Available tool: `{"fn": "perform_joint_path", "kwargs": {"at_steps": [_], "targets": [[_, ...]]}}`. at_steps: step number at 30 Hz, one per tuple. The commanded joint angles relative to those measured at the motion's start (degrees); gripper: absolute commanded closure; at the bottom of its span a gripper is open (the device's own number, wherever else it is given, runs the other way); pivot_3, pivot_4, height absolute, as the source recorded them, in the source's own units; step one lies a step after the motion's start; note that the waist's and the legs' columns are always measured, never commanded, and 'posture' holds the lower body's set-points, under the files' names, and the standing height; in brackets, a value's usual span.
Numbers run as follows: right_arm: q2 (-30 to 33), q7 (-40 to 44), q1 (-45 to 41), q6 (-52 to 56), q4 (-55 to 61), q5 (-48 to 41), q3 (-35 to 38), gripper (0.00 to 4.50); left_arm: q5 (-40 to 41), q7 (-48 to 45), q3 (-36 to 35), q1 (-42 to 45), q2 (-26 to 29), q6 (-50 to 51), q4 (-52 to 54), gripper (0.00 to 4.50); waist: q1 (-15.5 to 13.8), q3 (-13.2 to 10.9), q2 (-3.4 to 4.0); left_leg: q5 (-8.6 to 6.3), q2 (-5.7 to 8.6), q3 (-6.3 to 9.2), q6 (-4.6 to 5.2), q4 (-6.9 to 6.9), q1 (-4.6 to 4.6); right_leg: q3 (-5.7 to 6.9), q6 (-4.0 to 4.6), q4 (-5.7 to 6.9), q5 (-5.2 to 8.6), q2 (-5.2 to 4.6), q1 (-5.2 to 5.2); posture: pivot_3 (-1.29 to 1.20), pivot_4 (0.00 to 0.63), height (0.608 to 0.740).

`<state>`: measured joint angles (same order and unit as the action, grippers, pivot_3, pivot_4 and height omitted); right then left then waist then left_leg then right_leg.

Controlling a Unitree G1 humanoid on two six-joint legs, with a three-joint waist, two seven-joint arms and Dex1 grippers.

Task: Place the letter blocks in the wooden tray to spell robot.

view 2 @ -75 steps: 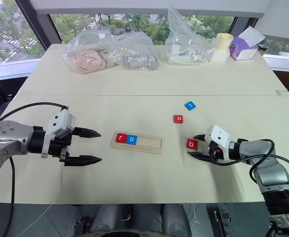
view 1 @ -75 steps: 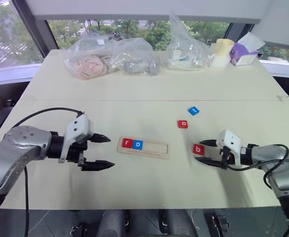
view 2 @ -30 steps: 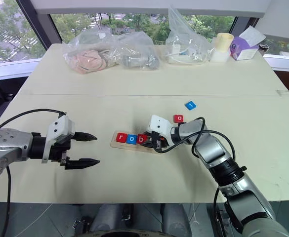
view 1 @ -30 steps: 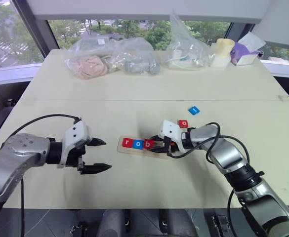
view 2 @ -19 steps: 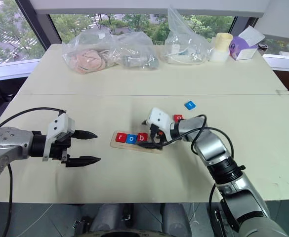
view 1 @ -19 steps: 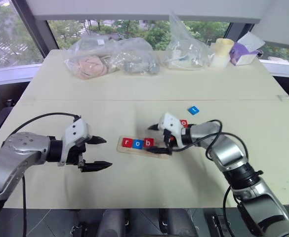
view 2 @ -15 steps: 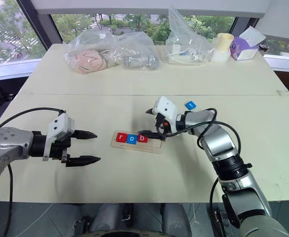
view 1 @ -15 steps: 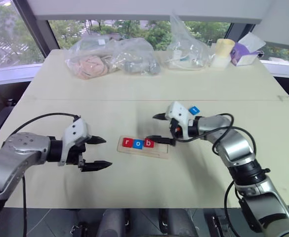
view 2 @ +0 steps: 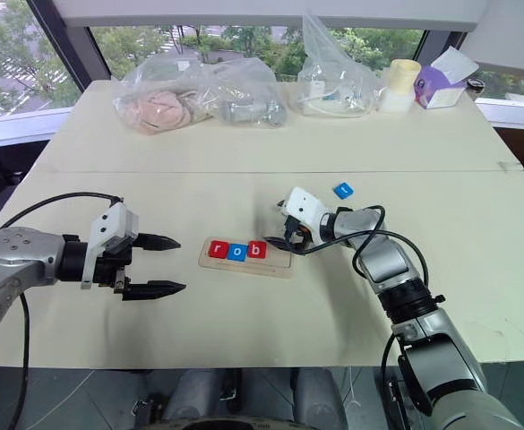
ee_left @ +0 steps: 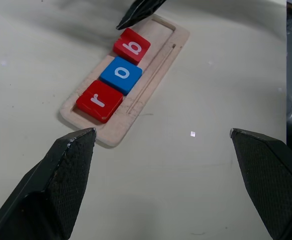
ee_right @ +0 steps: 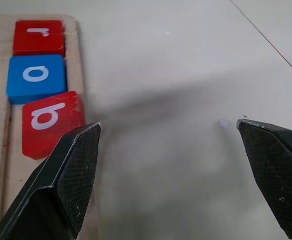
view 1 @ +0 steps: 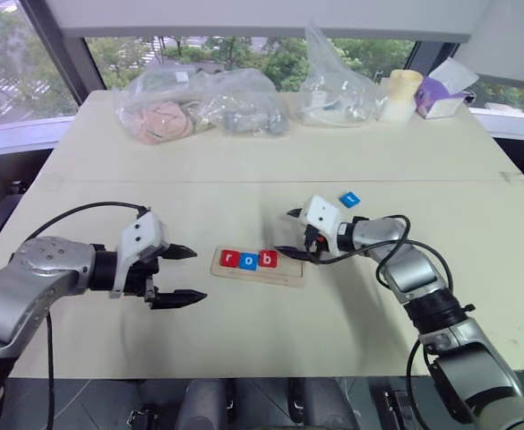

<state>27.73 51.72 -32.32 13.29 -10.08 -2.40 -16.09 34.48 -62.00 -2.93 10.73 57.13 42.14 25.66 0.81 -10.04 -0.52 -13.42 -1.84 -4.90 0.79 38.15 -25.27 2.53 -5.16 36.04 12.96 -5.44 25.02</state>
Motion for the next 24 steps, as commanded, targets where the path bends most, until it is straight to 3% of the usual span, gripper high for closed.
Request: {"fn": "perform_joint_path", "kwargs": {"at_steps": [1, 10, 15, 18, 21, 24], "targets": [[-0.8, 1.0, 0.6, -0.9, 1.7, -0.7, 0.1, 0.05, 0.4, 0.0, -0.9, 0.5, 0.1, -0.2, 0.6, 0.0, 0.0, 0.0, 0.0, 0.0, 0.0, 0.0, -0.01, 0.0, 0.0, 0.0, 0.0, 0.0, 0.0, 0.0, 0.0, 0.0, 0.15, 0.739], [-1.1, 1.9, 1.8, -0.5, 4.4, -1.0, 0.2, 0.05, 0.4, 0.3, -0.7, 0.5, -0.3, -0.2, 0.1, 0.0, 0.0, 0.0, 0.0, 0.03, 0.0, 0.01, -0.04, 0.0, 0.01, 0.0, 0.0, 0.03, 0.0, 0.01, 0.0, 0.0, 0.15, 0.739], [-1.3, -2.0, 0.2, -1.7, 2.4, 0.2, 2.4, 0.05, 0.4, 0.3, -0.7, 0.7, -0.5, -0.1, 0.0, 0.0, 0.0, 0.0, 0.0, 0.04, 0.0, 0.02, -0.06, 0.0, 0.01, 0.0, 0.0, 0.04, 0.0, 0.01, 0.0, 0.0, 0.15, 0.739], [-0.9, -4.1, -1.0, 0.6, 3.2, -2.2, 6.5, 0.05, 0.3, 0.3, -0.7, 0.5, -0.4, -0.2, 0.1, 0.0, 0.0, 0.0, 0.0, 0.05, 0.0, 0.03, -0.07, 0.0, 0.01, 0.0, 0.0, 0.05, 0.0, 0.01, 0.01, 0.0, 0.15, 0.739], [-0.1, -6.6, -0.3, 11.8, 8.3, -11.0, 16.5, 0.05, 0.2, 0.9, -1.3, 0.3, -0.7, -0.4, 0.3, 0.0, -0.2, 0.0, 0.0, 0.05, -0.05, 0.05, -0.08, 0.0, 0.0, 0.0, 0.0, 0.05, 0.0, 0.0, 0.0, 0.0, 0.15, 0.739], [0.7, -9.5, 2.4, 20.0, 12.9, -15.0, 21.8, 0.05, 0.1, 2.4, -1.7, 0.9, -1.4, -0.4, 0.3, 0.0, -0.3, 0.0, -0.01, 0.05, -0.06, 0.08, -0.08, 0.0, 0.0, 0.0, 0.0, 0.05, 0.0, -0.01, -0.03, 0.0, 0.15, 0.739]]}}
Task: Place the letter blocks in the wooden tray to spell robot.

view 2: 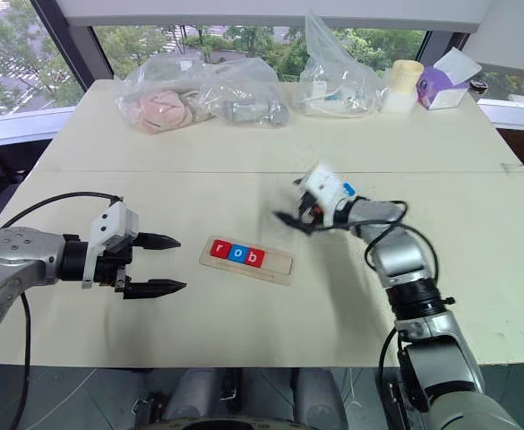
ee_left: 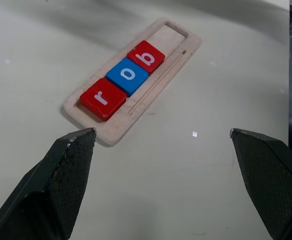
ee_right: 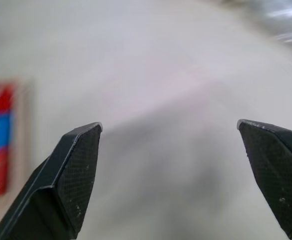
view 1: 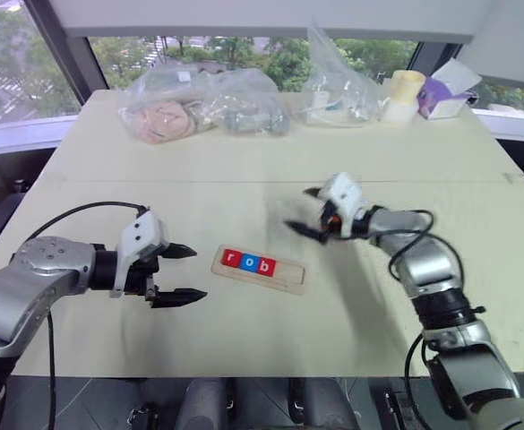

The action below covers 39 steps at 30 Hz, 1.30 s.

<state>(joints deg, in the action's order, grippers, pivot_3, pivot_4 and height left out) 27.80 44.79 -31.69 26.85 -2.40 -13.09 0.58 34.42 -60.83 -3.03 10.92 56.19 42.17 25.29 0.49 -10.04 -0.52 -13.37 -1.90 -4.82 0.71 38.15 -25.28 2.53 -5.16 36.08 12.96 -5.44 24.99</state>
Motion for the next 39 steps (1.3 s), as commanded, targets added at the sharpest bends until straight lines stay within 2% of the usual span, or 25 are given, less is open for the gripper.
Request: {"fn": "perform_joint_path", "kwargs": {"at_steps": [1, 5, 10, 16, 20, 23, 28, 30, 33, 39], "targets": [[0.9, -4.5, 4.0, 9.5, 7.4, -4.7, 6.6, 0.05, 0.4, 1.4, -1.7, 1.1, -0.6, -0.1, 0.8, 0.0, 0.0, 0.0, -0.04, 0.0, 0.0, 0.01, 0.0, 0.0, 0.0, 0.0, 0.0, 0.0, 0.0, 0.0, -0.01, 0.0, 0.15, 0.739], [-1.8, -13.4, 10.7, 20.4, 16.0, -6.3, 10.0, 0.05, 1.0, 1.9, -1.2, 2.7, -1.0, 0.6, 1.0, 0.0, 0.2, 0.0, -0.06, 0.0, 0.01, 0.06, 0.0, -0.02, 0.01, 0.02, 0.01, 0.01, 0.0, 0.01, -0.02, 0.0, 0.15, 0.739], [-8.4, -27.3, 11.1, 25.8, 15.4, -2.1, 10.1, 0.05, 0.2, 2.1, -0.1, 4.3, -1.9, 0.5, -0.1, 0.0, 0.7, 0.0, -0.03, 0.09, -0.02, -0.04, -0.06, -0.01, 0.06, -0.06, 0.16, 0.06, -0.11, 0.12, 0.08, 0.0, 0.15, 0.739], [-14.2, -32.1, 11.0, 25.8, 15.8, -1.9, 7.6, 0.05, 0.2, 1.7, -0.6, 4.5, -1.6, 0.5, -1.0, 0.0, 0.4, 0.0, -0.03, 0.11, -0.05, 0.01, -0.08, -0.02, 0.03, -0.05, 0.17, 0.05, -0.1, 0.17, 0.1, 0.0, 0.15, 0.739], [-17.2, -34.6, 10.5, 24.8, 12.8, 0.5, 2.8, 0.05, 0.2, 2.3, -0.3, 4.3, -2.1, 0.7, -0.6, 0.0, 0.5, 0.0, -0.03, 0.11, -0.04, 0.0, -0.07, -0.02, 0.0, -0.06, 0.17, 0.04, -0.1, 0.16, 0.1, 0.0, 0.15, 0.739], [-17.5, -36.9, 9.9, 22.4, 9.3, 3.3, 1.8, 0.82, 0.4, 2.8, -0.3, 4.1, -2.4, 0.9, -0.1, 0.0, 0.7, 0.0, -0.05, 0.11, -0.06, 0.01, -0.07, -0.02, 0.03, -0.06, 0.17, 0.05, -0.1, 0.18, 0.1, 0.0, 0.15, 0.739], [-16.5, -38.0, 10.3, 21.2, 9.4, 5.9, 0.7, 3.3, 0.5, 3.1, -0.9, 3.0, -2.6, 1.0, 0.4, 0.0, 0.7, 0.1, -0.06, 0.11, -0.07, 0.01, -0.08, -0.02, 0.04, -0.06, 0.18, 0.05, -0.1, 0.19, 0.09, 0.0, 0.15, 0.739], [-16.7, -38.8, 10.9, 21.8, 11.4, 5.7, 1.9, 3.34, 0.5, 3.3, -0.7, 2.9, -2.8, 0.9, 0.5, 0.0, 0.6, 0.1, -0.06, 0.11, -0.09, 0.02, -0.08, -0.02, 0.04, -0.06, 0.18, 0.05, -0.1, 0.2, 0.1, 0.0, 0.15, 0.739], [-18.5, -39.8, 13.9, 24.8, 19.2, 2.0, 8.0, 3.34, 0.7, 3.5, -0.1, 3.2, -3.4, 1.0, 0.8, 0.0, 0.2, 0.1, -0.05, 0.11, -0.13, 0.02, -0.08, -0.02, 0.02, -0.06, 0.18, 0.05, -0.1, 0.19, 0.1, 0.0, 0.15, 0.739], [-18.8, -42.4, 24.4, 40.4, 41.7, 0.2, 11.4, 3.34, -0.7, 3.5, 1.9, 4.6, -5.5, -0.3, -1.3, 0.0, 0.2, 0.1, -0.02, 0.09, -0.13, 0.05, -0.08, -0.04, -0.08, -0.05, 0.16, -0.02, -0.08, 0.12, 0.13, 0.0, 0.15, 0.739]]}}
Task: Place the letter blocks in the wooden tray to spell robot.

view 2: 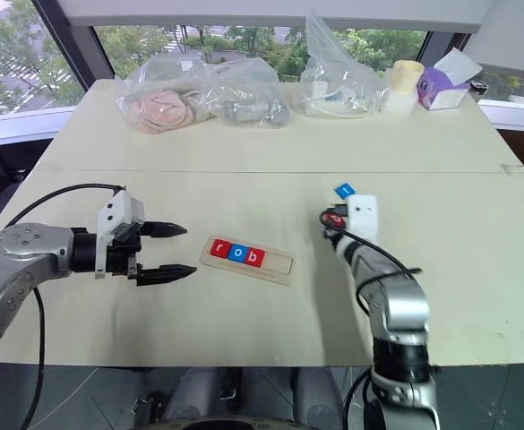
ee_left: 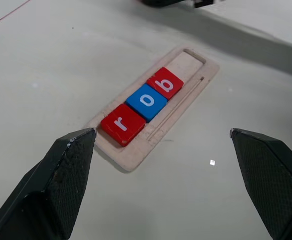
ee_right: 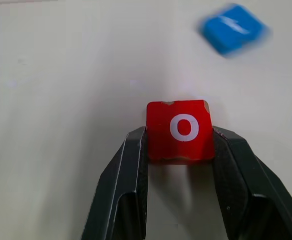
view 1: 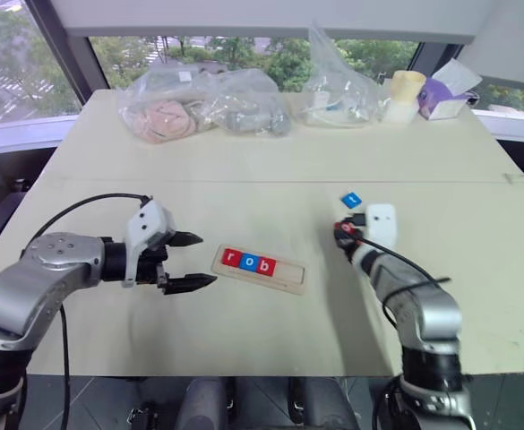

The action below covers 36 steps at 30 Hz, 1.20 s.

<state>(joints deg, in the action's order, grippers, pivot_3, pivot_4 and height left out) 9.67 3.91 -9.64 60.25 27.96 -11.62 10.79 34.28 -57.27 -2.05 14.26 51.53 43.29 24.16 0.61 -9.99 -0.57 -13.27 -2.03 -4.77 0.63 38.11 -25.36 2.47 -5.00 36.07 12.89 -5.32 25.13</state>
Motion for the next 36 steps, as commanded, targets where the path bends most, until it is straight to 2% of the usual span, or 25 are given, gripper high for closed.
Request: {"fn": "perform_joint_path", "kwargs": {"at_steps": [1, 7, 10, 16, 17, 21, 24, 26, 28, 32, 36], "targets": [[-1.5, -2.1, 3.8, 9.9, 14.8, -1.4, 1.0, 3.34, -0.7, -0.1, 1.6, 1.8, -1.3, -1.5, -0.4, 0.0, 0.2, 0.0, 0.02, 0.0, 0.0, -0.03, 0.0, 0.0, 0.0, 0.0, 0.0, 0.02, 0.0, -0.02, 0.04, 0.0, 0.15, 0.739], [-9.8, -5.2, 6.2, 22.2, 23.8, -1.1, 0.4, 3.34, -1.6, -1.0, 3.7, 3.9, -2.2, -2.1, -1.9, 0.0, 0.4, 0.0, 0.02, 0.0, -0.41, -0.06, -0.05, 0.0, 0.04, 0.0, 0.2, 0.03, -0.12, 0.3, 0.16, 0.0, 0.15, 0.739], [-10.4, -5.9, 5.7, 25.6, 25.1, -0.3, -1.1, 3.34, -2.2, -1.9, 4.1, 4.6, -1.9, -2.6, -3.0, 0.0, 0.3, 0.0, 0.03, 0.0, -0.45, -0.06, -0.07, 0.0, 0.01, 0.01, 0.25, 0.01, -0.14, 0.31, 0.21, 0.0, 0.15, 0.739], [-10.0, -2.5, 5.3, 26.2, 23.9, -1.5, 1.8, 0.37, -2.6, -3.1, 4.1, 4.8, -1.5, -2.5, -3.1, 0.0, 0.3, 0.0, 0.02, -0.07, -0.44, -0.12, -0.19, -0.1, -0.04, 0.01, 0.25, -0.22, -0.14, 0.27, 0.21, 0.0, 0.15, 0.739], [-8.9, -0.2, 5.0, 24.8, 23.7, -2.8, 3.2, 0.02, -2.5, -3.6, 3.9, 4.7, -1.1, -2.4, -3.0, 0.0, 0.3, 0.0, 0.02, -0.08, -0.44, -0.12, -0.2, -0.11, -0.04, 0.01, 0.25, -0.25, -0.14, 0.27, 0.21, 0.0, 0.15, 0.739], [4.1, 15.9, 7.1, 13.3, 21.8, -9.9, 8.2, 0.02, -2.3, -6.3, 3.3, 4.5, 1.1, -2.8, -3.4, 0.0, 0.2, 0.0, 0.07, -0.1, -0.4, -0.15, -0.23, -0.12, -0.08, 0.01, 0.25, -0.4, -0.14, 0.25, 0.19, 0.0, 0.15, 0.739], [16.5, 34.1, 9.3, -1.3, 15.0, -14.9, 12.1, 0.02, -2.2, -9.3, 3.7, 4.4, 3.0, -3.6, -3.6, 0.0, 0.2, 0.0, 0.1, -0.11, -0.41, -0.14, -0.22, -0.23, -0.06, 0.03, 0.25, -0.55, -0.15, 0.28, 0.13, 0.0, 0.15, 0.739], [26.2, 45.0, 10.6, -12.4, 5.1, -12.5, 9.2, 0.02, -2.6, -10.6, 4.3, 4.8, 3.5, -4.5, -3.7, 0.0, 0.2, 0.0, 0.09, -0.08, -0.41, -0.14, -0.17, -0.31, -0.05, 0.03, 0.24, -0.63, -0.14, 0.3, 0.09, 0.0, 0.15, 0.739], [32.8, 51.7, 10.4, -21.7, -4.4, -9.3, 5.1, 0.02, -3.3, -11.1, 4.8, 5.3, 3.5, -5.3, -4.1, 0.0, 0.2, -0.1, 0.06, -0.02, -0.39, -0.14, -0.07, -0.36, 0.0, 0.05, 0.24, -0.72, -0.14, 0.31, 0.04, 0.0, 0.15, 0.739], [37.6, 61.7, 7.7, -37.0, -17.4, -6.7, -1.4, 0.02, -3.6, -12.1, 4.8, 5.5, 4.2, -5.6, -4.0, 0.0, 0.2, -0.1, 0.04, -0.01, -0.36, -0.13, -0.04, -0.35, 0.01, 0.05, 0.24, -0.74, -0.14, 0.37, 0.0, 0.0, 0.15, 0.739], [38.3, 66.5, 1.1, -50.6, -30.6, -1.3, -7.8, 0.02, -2.6, -11.0, 2.9, 3.4, 5.1, -4.0, -1.6, 0.0, 0.3, -0.1, 0.04, 0.0, -0.37, -0.12, -0.03, -0.32, 0.0, 0.03, 0.23, -0.7, -0.15, 0.54, 0.02, 0.0, 0.15, 0.739]]}}
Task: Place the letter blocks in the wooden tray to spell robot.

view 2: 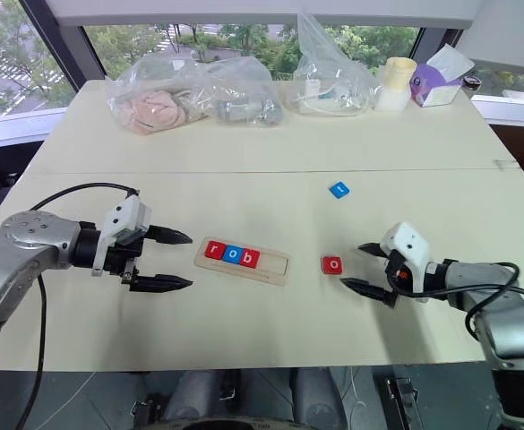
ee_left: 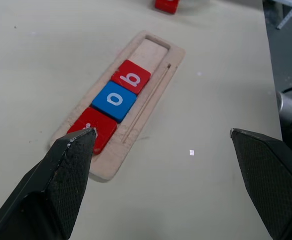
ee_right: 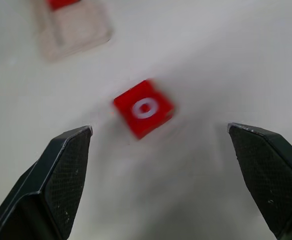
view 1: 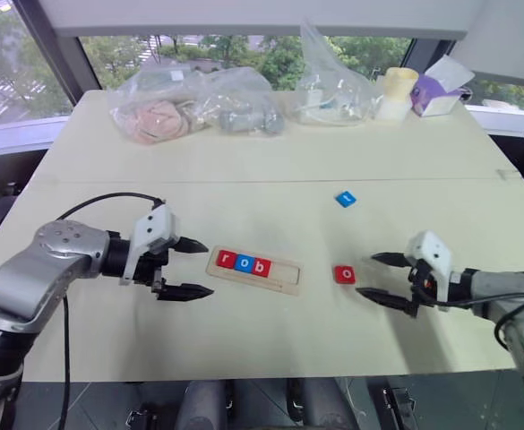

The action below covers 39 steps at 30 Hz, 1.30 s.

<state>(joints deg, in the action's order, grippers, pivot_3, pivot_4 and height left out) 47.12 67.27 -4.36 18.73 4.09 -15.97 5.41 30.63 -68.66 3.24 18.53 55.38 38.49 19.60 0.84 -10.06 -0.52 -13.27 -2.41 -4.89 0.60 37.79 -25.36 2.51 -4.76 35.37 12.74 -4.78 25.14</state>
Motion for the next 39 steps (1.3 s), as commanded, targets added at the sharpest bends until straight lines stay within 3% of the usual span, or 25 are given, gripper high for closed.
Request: {"fn": "perform_joint_path", "kwargs": {"at_steps": [1, 8, 11, 16, 17, 23, 28, 39], "targets": [[0.4, 3.5, -6.0, -11.0, -9.2, 3.7, -3.5, 0.02, 1.4, 0.6, -2.9, -1.6, 1.4, 1.1, 3.6, 0.0, 0.1, 0.0, 0.0, 0.0, -0.01, -0.01, 0.0, 0.03, 0.0, 0.0, 0.0, 0.01, 0.0, 0.02, 0.0, 0.0, 0.15, 0.739], [-1.9, 6.1, -13.5, -19.1, -20.9, 6.2, -8.3, 0.02, 2.8, 2.5, -5.3, -4.4, 2.0, 2.9, 6.0, 0.0, -0.2, 0.0, -0.02, 0.01, -0.05, 0.03, -0.01, 0.19, 0.03, -0.01, 0.01, 0.13, -0.02, 0.04, -0.09, 0.0, 0.15, 0.739], [-1.9, 9.5, -13.2, -19.2, -20.4, 4.7, -9.3, 0.86, 3.5, 3.5, -6.8, -5.9, 2.4, 3.9, 7.0, 0.0, -0.2, 0.0, -0.02, 0.01, -0.09, 0.04, -0.01, 0.21, 0.05, -0.01, 0.02, 0.13, -0.02, 0.04, -0.15, 0.0, 0.15, 0.739], [-1.0, 9.3, -10.4, -17.7, -14.7, 3.3, -8.1, 3.26, 4.0, 4.2, -7.9, -7.4, 2.8, 4.1, 7.4, 0.0, -0.2, 0.0, 0.0, 0.01, -0.17, 0.04, -0.02, 0.22, 0.1, -0.01, 0.02, 0.18, -0.02, 0.05, -0.18, 0.0, 0.15, 0.739], [-1.0, 8.4, -10.3, -16.3, -12.8, 2.7, -7.6, 3.41, 4.0, 4.3, -8.0, -7.5, 2.8, 4.0, 7.4, 0.0, -0.2, 0.0, 0.0, 0.01, -0.18, 0.03, -0.02, 0.22, 0.1, -0.01, 0.02, 0.19, -0.02, 0.04, -0.18, 0.0, 0.15, 0.739], [-1.6, 1.3, -12.6, 0.9, 6.6, -3.1, -6.9, 3.41, 3.5, 4.4, -6.8, -6.3, 2.3, 3.2, 6.0, 0.0, -0.1, 0.0, 0.03, 0.03, -0.25, -0.01, -0.07, 0.24, 0.1, -0.03, 0.1, 0.33, -0.08, 0.03, -0.05, 0.0, 0.15, 0.739], [-4.3, -7.5, -16.8, 15.8, 15.8, -2.2, -12.1, 3.41, 3.0, 4.3, -5.3, -5.0, 1.7, 2.6, 4.9, 0.0, -0.3, 0.0, 0.01, 0.06, -0.27, 0.0, -0.14, 0.24, 0.09, -0.03, 0.13, 0.51, -0.06, 0.03, 0.08, 0.0, 0.15, 0.739], [-7.9, -14.2, -16.8, 19.0, 18.8, 3.1, -22.6, 3.41, 3.2, 5.2, -5.0, -5.5, 1.0, 2.8, 5.7, 0.0, -0.2, 0.0, 0.01, 0.07, -0.22, -0.06, -0.13, 0.25, -0.01, -0.03, 0.13, 0.49, -0.06, -0.04, 0.16, 0.0, 0.15, 0.739]]}}
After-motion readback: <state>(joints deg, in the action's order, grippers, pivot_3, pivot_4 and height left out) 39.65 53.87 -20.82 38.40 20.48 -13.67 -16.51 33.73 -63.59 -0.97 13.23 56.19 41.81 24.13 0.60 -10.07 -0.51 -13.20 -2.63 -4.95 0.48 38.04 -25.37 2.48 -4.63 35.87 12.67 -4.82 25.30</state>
